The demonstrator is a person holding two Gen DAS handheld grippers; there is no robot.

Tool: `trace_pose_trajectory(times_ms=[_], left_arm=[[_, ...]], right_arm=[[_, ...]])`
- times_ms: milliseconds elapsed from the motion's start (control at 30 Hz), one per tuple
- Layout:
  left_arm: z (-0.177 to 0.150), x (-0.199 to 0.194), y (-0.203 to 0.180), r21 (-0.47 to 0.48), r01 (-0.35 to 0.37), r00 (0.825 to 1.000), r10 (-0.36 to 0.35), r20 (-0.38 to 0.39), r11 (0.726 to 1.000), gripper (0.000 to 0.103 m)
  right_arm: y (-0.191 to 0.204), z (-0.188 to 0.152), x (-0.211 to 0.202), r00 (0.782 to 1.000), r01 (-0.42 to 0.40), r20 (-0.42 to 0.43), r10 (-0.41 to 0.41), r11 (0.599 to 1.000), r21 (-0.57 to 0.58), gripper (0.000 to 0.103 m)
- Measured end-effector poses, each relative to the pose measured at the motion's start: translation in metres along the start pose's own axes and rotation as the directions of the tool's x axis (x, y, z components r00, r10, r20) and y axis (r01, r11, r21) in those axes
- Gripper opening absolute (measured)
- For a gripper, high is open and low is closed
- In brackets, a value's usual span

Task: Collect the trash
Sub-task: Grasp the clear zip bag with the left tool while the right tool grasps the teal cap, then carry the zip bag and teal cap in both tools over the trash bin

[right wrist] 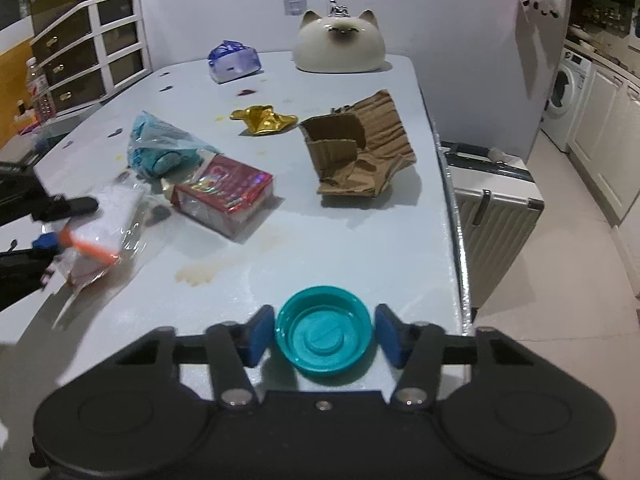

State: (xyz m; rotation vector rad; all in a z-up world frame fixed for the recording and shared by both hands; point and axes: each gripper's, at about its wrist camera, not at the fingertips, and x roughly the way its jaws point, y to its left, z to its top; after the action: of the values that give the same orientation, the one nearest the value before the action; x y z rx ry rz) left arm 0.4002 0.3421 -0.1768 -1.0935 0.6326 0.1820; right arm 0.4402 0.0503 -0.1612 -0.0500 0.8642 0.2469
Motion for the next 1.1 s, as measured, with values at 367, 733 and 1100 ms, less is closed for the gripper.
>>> trace_pose_trajectory(times_ms=[367, 733, 1100], left_arm=[[-0.023, -0.061, -0.048, 0.374, -0.106, 0.994, 0.112, 0.006, 0.921, 0.017], [-0.074, -0.13, -0.094, 0.668, -0.157, 0.984, 0.176, 0.039, 0.728, 0.017], [-0.121, -0.187, -0.118, 0.798, -0.175, 0.977, 0.199, 0.07, 0.577, 0.017]], right_arm=[[0.003, 0.003, -0.049, 0.998, -0.056, -0.026, 0.057, 0.997, 0.048, 0.05], [0.003, -0.004, -0.13, 0.996, -0.072, 0.045, 0.071, 0.997, 0.014, 0.05], [-0.006, -0.028, -0.205, 0.992, -0.074, 0.104, 0.07, 0.997, 0.03, 0.05]])
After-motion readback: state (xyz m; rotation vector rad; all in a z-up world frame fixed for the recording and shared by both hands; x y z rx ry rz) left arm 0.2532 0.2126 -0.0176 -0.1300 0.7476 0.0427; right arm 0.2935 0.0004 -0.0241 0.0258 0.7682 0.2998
